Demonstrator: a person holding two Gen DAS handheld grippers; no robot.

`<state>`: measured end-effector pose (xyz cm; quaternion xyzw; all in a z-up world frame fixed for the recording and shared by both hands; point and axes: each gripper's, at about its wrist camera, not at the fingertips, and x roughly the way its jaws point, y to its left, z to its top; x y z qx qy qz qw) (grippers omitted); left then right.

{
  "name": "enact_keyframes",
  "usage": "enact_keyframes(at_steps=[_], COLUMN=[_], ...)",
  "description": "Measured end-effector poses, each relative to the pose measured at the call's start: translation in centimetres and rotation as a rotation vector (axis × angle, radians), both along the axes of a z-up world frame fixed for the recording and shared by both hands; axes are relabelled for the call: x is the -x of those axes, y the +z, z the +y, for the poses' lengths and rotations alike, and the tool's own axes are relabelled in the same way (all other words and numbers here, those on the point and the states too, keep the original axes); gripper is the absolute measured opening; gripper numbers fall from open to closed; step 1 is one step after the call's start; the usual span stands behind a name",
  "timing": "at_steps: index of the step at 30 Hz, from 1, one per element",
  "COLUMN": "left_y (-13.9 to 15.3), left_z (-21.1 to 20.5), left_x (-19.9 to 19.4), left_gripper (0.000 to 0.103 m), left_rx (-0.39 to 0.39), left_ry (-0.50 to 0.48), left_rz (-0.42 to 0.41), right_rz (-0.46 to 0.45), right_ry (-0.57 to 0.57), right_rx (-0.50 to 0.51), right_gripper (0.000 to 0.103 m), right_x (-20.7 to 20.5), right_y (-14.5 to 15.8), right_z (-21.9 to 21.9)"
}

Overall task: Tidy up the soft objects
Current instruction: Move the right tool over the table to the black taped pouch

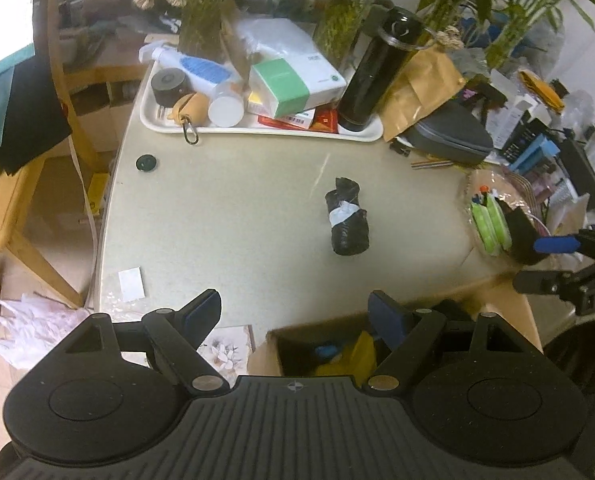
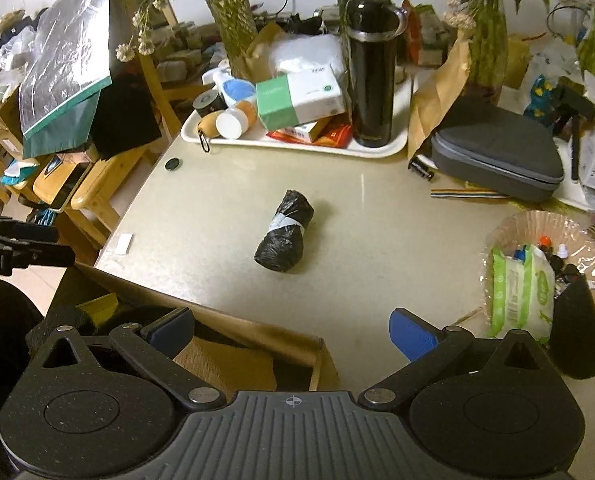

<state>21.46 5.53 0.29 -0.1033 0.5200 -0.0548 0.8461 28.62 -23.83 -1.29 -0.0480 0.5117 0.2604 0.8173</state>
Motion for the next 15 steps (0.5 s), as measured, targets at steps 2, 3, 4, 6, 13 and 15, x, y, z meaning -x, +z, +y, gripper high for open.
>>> enact_keyframes(at_steps=[2,3,4,6,13,15], left_y=[-0.2,-0.3,-0.5,-0.8,-2.0,-2.3], left_z=[0.1,0.1,0.2,0.2,0.2,0.2], left_x=[-0.6,-0.9,-1.2,-1.8,-3.7,-4.1], left_gripper=[0.081,0.081,0.081,0.081,0.081,0.081], left_rx=[0.008,0.014,0.020,0.028,0.049,0.063], left_ry=[0.005,0.007,0.009,0.011,-0.001,-0.004], left_rz=[0.018,0.029,0.041,0.063,0.132,0.151], right_rz=[0.024,0.042,0.054,0.073,0.157,0.175], right_ry=[0.001,-0.001,-0.001,-0.002,-0.021,-0.026], right_rx=[0.009,0.016,0.021,0.029,0.051,0.057], right_gripper=[0.103,0.103,0.103,0.103,0.103,0.103], right_x=[-0.5,-0.9,-1.3,-1.9,-4.1,-4.6], right_y=[-0.2,-0.3,-0.4,-0.7,-2.1,-2.6], right_z=[0.3,0.4,0.5,0.7,1.0,1.0])
